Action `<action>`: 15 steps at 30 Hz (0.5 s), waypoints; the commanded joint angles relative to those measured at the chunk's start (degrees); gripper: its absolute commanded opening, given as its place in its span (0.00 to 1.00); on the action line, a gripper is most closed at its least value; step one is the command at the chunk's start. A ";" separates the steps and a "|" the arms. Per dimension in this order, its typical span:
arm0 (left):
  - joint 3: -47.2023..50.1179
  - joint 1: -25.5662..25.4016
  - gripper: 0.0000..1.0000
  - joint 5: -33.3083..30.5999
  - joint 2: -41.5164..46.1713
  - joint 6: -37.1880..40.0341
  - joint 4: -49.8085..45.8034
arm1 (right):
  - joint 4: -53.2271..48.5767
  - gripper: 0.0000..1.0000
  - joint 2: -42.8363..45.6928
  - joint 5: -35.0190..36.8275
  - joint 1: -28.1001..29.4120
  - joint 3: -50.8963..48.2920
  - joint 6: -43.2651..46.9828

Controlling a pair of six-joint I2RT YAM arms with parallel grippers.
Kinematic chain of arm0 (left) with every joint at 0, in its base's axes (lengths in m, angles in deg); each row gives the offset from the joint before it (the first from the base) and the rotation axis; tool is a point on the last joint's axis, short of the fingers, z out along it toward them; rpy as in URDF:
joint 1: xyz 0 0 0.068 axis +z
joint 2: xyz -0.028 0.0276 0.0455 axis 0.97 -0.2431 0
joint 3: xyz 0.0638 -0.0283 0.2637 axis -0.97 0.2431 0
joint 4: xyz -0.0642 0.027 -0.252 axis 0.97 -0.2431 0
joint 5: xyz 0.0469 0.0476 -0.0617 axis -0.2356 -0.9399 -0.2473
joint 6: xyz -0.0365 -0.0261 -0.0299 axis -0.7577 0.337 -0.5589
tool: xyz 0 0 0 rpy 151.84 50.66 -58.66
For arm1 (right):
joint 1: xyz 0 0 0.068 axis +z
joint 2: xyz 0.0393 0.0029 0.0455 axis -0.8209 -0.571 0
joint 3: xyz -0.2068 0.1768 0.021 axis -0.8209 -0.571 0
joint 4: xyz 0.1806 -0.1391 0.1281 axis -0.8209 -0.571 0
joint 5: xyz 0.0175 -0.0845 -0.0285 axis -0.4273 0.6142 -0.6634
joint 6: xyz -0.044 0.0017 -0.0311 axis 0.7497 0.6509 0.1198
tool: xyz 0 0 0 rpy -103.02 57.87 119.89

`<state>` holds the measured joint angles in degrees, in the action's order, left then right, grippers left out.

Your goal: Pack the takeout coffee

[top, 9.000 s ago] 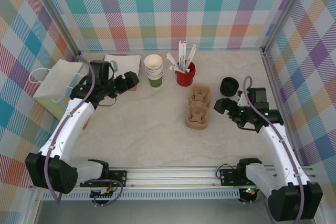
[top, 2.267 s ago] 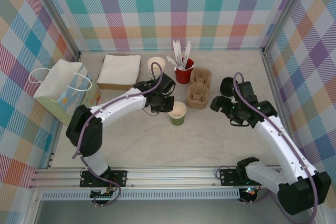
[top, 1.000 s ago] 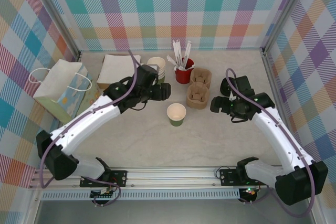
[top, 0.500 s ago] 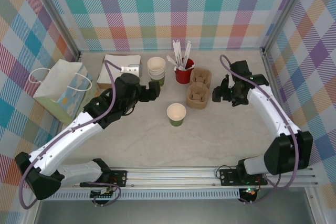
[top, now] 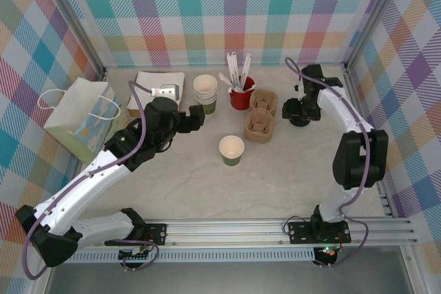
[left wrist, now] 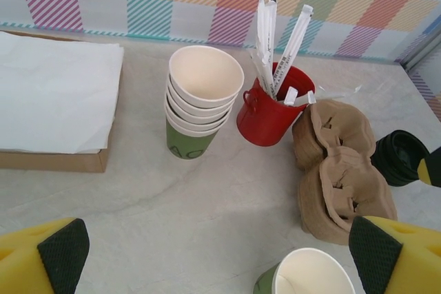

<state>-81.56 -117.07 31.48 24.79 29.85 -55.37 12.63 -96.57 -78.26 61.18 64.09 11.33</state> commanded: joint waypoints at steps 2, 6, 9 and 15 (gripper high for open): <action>0.74 0.66 0.99 -1.70 1.48 -1.07 0.22 | 0.14 0.70 -4.49 1.52 -0.36 4.42 1.52; 0.73 0.73 0.99 -2.21 1.72 -1.20 -0.70 | 0.29 0.66 -8.38 2.39 -0.37 7.31 2.39; 0.90 0.73 0.99 -2.41 2.22 -1.67 -1.55 | -0.24 0.62 -10.94 2.87 -0.37 9.34 2.77; 2.20 0.86 0.99 -3.40 3.38 -2.85 -1.75 | -0.26 0.54 -13.95 2.74 -0.37 11.31 2.90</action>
<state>-80.49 -116.97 29.73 26.73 28.32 -56.18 13.09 -109.33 -75.92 61.13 73.11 13.10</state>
